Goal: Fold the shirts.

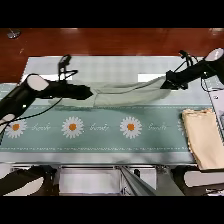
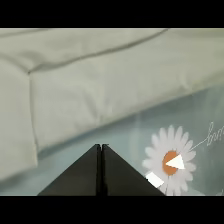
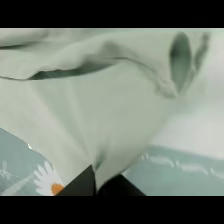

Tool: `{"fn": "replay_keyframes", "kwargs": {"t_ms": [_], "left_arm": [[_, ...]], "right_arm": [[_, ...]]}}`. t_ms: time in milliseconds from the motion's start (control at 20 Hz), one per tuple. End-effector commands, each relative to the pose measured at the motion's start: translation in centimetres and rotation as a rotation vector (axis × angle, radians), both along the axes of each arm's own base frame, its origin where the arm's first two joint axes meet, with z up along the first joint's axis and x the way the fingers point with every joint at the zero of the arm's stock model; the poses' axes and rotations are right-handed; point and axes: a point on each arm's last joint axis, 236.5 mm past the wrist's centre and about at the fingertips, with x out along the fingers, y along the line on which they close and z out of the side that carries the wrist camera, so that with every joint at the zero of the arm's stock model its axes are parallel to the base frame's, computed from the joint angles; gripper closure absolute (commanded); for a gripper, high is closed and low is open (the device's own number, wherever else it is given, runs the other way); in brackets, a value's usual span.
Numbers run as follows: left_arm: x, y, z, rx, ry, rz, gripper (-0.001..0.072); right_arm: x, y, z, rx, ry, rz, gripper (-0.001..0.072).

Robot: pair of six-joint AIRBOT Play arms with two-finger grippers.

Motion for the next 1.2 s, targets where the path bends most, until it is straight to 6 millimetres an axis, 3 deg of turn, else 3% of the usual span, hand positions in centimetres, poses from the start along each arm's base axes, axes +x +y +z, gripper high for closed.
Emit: {"fn": "replay_keyframes", "kwargs": {"t_ms": [0,250,400,600,650,700,800,850,950,1050,1150], "left_arm": [[0.6,-7.9,-1.1,-0.021,-0.035,-0.088,0.0674],[-0.7,-18.6,-6.2,-0.044,0.139,-0.189,0.0673],[-4.3,-23.9,-8.4,-0.102,0.263,-0.268,0.0673],[-11.6,-28.1,-9.8,-0.12,0.405,-0.393,0.0674],[-12.5,-28.4,-9.7,-0.116,0.405,-0.421,0.0674],[-12.2,-28.1,-9.6,-0.109,0.382,-0.443,0.0674],[-9.1,-26.0,-8.1,-0.12,0.396,-0.408,0.0674],[-6.5,-24.2,-6.6,-0.138,0.385,-0.375,0.0675],[-0.7,-18.9,-3.2,-0.149,0.324,-0.274,0.0675],[4.2,-11.2,-0.1,-0.082,0.257,-0.156,0.0675],[7.0,-2.1,3.2,0.029,0.18,-0.047,0.0675]], "right_arm": [[-4.9,-0.8,2.9,-0.088,-0.112,-0.027,0.0692],[-10.9,0.7,5.5,-0.056,-0.175,-0.093,0.0692],[-11.8,0.9,7.7,-0.057,-0.243,-0.105,0.0692],[-11.9,1.4,8.9,-0.032,-0.276,-0.11,0.0692],[-11.8,1.4,8.9,-0.034,-0.286,-0.102,0.0692],[-11.8,1.4,9.0,-0.038,-0.292,-0.092,0.0692],[-11.8,1.8,9.2,-0.024,-0.301,-0.086,0.0692],[-11.7,2.1,9.4,-0.009,-0.304,-0.084,0.0692],[-11.6,3.2,10.2,0.044,-0.322,-0.071,0.0692],[-11.1,4.7,10.8,0.051,-0.348,-0.035,0.0692],[-10.1,7.5,11.7,0.075,-0.365,0.022,0.0692]]}}
